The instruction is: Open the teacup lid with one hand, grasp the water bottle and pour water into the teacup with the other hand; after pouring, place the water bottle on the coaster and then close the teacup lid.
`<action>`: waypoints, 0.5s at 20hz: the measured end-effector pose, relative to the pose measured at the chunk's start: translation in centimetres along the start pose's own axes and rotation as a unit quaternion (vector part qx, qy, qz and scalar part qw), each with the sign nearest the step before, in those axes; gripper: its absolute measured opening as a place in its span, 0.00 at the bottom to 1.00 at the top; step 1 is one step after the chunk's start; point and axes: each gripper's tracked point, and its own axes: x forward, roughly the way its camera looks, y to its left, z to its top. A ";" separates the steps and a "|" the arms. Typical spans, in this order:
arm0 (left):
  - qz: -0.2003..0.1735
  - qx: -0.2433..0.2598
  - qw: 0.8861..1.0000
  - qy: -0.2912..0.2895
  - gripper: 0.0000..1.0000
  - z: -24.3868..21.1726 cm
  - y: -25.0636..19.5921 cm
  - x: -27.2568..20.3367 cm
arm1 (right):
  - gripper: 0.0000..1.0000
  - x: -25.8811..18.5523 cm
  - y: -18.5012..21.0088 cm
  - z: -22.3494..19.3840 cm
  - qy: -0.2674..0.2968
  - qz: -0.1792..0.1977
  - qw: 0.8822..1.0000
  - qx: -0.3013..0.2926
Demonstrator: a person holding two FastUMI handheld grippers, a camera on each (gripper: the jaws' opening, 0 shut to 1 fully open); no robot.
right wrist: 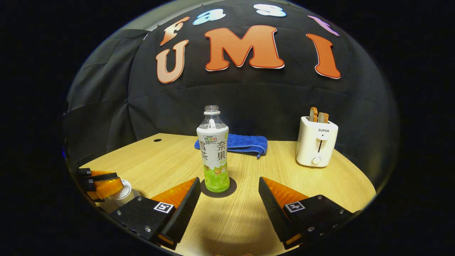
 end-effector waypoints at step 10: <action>0.027 0.022 0.998 -0.050 0.77 3.9 1.2 -1.5 | 0.98 -3.3 -0.7 2.9 -0.050 -0.009 0.998 0.023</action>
